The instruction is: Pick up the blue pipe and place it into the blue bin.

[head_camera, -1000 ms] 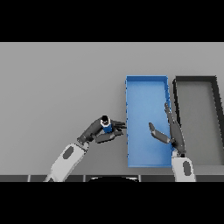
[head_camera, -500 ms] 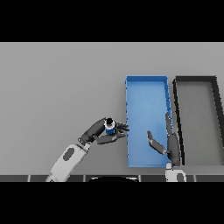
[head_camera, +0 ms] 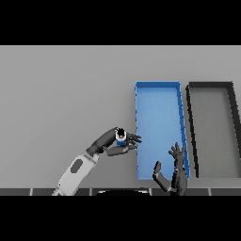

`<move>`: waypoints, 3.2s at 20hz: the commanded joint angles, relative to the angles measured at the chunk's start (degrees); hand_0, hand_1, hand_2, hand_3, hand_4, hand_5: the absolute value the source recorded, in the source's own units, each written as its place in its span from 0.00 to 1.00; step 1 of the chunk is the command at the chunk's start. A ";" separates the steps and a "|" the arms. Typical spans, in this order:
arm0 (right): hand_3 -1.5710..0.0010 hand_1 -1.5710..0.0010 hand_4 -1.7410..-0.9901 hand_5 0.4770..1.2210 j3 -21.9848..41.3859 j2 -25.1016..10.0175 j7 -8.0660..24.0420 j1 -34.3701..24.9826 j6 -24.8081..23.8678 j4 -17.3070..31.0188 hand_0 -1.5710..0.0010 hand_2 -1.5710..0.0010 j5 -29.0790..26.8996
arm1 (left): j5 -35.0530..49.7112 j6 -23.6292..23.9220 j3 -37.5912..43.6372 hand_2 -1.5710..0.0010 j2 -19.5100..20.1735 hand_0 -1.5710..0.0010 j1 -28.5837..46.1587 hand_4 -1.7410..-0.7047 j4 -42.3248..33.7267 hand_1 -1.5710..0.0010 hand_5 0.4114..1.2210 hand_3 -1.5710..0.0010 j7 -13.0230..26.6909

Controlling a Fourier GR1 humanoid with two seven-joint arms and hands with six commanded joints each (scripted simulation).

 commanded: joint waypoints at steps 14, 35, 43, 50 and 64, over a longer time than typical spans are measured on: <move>1.00 1.00 0.59 0.11 5.50 -4.30 36.62 -35.70 20.70 -6.84 1.00 0.97 0.31 | -2.96 -3.65 3.05 0.00 -1.56 0.00 -0.19 0.26 0.13 0.00 1.00 0.00 1.45; 0.35 0.23 0.21 0.23 0.52 1.94 46.93 -62.23 27.32 5.56 0.23 0.22 -5.79 | -4.67 -8.24 7.01 0.00 -5.25 0.00 0.96 0.06 0.24 0.00 1.00 0.03 4.10; 0.07 0.04 0.04 0.87 2.97 0.12 42.87 -62.13 24.99 6.75 0.04 0.04 -6.34 | -4.05 -9.93 8.37 0.00 -6.85 0.00 1.30 0.01 0.14 0.00 1.00 0.09 3.60; 0.01 0.01 0.01 0.97 3.68 0.57 40.97 -62.34 21.24 7.31 0.01 0.01 -4.06 | -8.59 -9.41 8.18 0.34 -5.43 0.26 1.49 0.26 -0.86 0.32 1.00 0.41 1.54; 0.00 0.00 0.00 1.00 4.61 3.48 40.96 -61.13 20.45 6.38 0.00 0.00 -1.87 | -10.60 -12.89 9.69 0.97 -5.46 0.97 2.84 0.77 -0.44 0.97 0.13 0.97 8.12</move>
